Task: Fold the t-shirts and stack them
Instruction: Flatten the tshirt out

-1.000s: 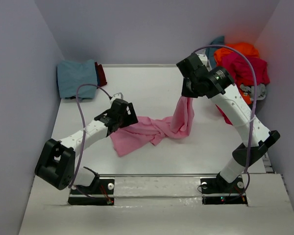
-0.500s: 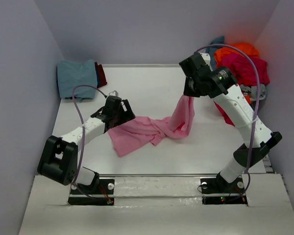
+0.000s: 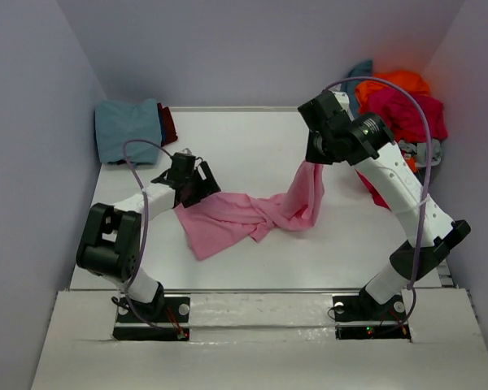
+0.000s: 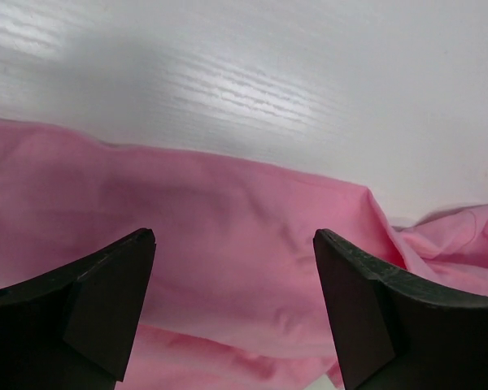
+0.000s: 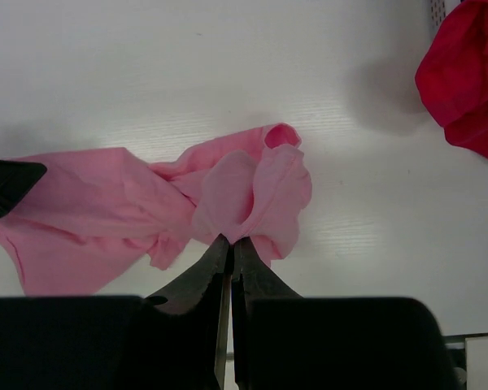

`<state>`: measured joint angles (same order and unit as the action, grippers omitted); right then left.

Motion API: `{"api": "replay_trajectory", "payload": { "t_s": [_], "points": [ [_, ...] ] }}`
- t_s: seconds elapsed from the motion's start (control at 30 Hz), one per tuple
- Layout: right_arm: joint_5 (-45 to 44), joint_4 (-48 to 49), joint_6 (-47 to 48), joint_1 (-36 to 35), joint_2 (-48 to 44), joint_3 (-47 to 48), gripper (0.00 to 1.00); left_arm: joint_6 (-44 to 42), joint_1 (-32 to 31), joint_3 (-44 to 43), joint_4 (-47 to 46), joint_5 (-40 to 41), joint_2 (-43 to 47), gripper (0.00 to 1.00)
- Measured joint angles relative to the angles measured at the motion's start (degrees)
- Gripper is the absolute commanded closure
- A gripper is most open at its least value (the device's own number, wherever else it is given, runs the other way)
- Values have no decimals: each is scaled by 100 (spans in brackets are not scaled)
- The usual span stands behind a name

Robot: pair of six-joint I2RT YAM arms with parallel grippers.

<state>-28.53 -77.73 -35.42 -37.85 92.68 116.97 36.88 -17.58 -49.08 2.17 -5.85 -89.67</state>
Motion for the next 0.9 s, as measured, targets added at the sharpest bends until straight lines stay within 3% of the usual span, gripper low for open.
{"api": "replay_trajectory", "payload": {
  "t_s": [0.33, 0.67, 0.77, 0.9],
  "points": [
    [4, 15, -2, 0, -85, -201, 93, -153, 291, -299, 146, 74, -225, 14],
    [33, 26, 33, 37, -83, -203, 93, -304, 291, -343, 1556, 1392, -87, 15],
    [72, 111, 35, 37, -83, -289, 93, -326, 293, -356, 1840, 1665, -9, 25],
    [109, 190, 63, 37, -83, -437, 93, -356, 295, -387, 2020, 1740, -164, 28]
  ]
}}
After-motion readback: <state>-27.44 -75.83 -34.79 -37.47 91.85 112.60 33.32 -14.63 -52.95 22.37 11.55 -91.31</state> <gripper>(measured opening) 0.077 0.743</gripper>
